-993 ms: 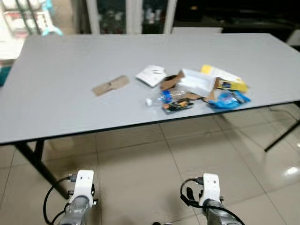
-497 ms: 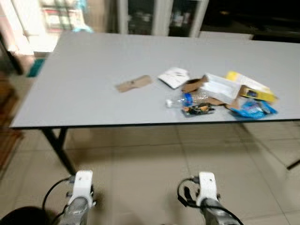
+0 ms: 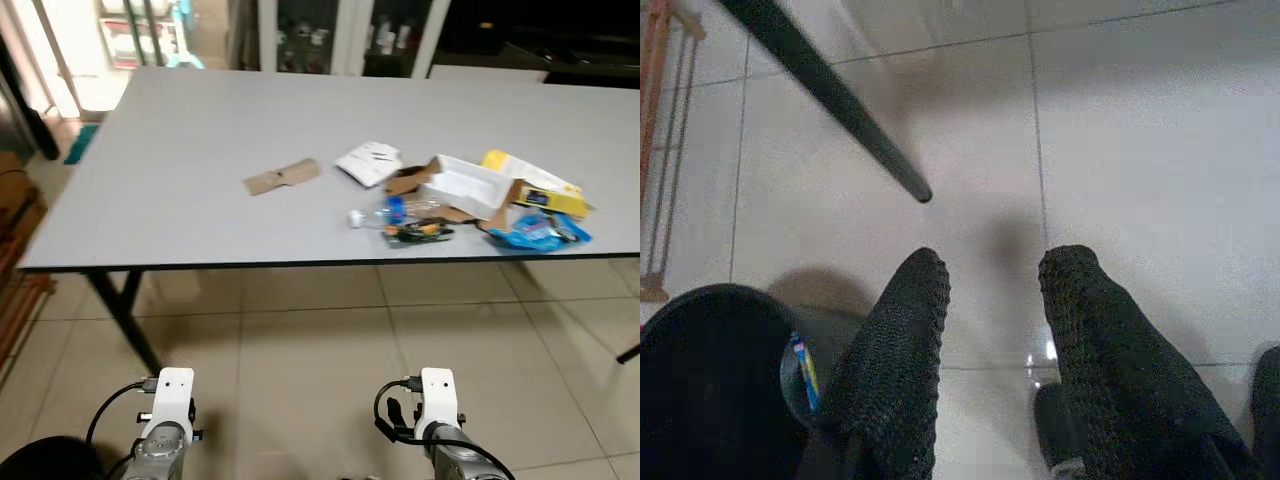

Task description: Picking trash to rubbish bin

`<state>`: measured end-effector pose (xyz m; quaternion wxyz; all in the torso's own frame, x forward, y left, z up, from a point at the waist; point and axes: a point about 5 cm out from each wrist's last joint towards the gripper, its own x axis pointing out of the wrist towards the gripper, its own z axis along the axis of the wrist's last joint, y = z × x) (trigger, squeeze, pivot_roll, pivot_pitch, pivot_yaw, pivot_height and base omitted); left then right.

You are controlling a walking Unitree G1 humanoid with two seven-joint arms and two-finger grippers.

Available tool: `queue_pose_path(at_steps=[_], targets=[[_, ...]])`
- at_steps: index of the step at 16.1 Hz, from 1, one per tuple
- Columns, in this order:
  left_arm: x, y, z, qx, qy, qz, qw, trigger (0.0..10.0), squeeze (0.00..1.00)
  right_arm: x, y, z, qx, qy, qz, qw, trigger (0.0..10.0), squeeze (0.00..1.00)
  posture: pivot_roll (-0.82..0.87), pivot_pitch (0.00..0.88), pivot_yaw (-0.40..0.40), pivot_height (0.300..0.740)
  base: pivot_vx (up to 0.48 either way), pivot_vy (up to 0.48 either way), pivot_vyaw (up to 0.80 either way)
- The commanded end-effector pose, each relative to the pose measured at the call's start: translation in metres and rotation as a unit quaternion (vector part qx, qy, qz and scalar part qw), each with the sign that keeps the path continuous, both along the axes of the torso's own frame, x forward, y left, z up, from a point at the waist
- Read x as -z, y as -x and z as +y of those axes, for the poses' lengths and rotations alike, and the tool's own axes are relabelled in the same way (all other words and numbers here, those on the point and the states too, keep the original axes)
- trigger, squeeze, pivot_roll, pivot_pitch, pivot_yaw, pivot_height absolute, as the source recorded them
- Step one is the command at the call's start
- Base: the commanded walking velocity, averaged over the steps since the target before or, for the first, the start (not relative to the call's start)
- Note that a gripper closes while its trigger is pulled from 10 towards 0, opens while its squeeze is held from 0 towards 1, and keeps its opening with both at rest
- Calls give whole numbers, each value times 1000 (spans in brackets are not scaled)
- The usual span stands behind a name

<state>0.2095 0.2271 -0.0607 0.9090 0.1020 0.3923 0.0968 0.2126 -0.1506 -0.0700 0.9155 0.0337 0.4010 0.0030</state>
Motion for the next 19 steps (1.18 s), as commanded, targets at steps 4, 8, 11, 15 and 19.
queue_pose_path(at_steps=[4, 8, 11, 15, 19], targets=[[2, 1, -3, 4, -4, 7, 1000, 10000, 0, 1, 2, -5, 2, 0, 2, 1000, 10000, 0, -10, 63, -70, 740, 0, -417, 0], [1, 1, -3, 2, -5, 6, 1000, 10000, 0, 1, 2, -4, 0, -4, 2, 1000, 10000, 0, -11, 61, -71, 740, 0, -445, 0], [1, 1, -2, 2, -5, 7, 1000, 10000, 0, 1, 2, -3, -2, -6, 2, 1000, 10000, 0, -10, 61, -72, 740, 0, -445, 0], [1, 0, -2, 1, -7, 5, 1000, 10000, 0, 1, 2, -3, -3, -7, 2, 1000, 10000, 0, -9, 62, -72, 740, 0, -447, 0], [-3, -5, -1, -1, -3, -5, 1000, 10000, 0, 1, 2, -3, -2, -8, 3, 1000, 10000, 0, -7, 60, -72, 740, 0, -222, 0]])
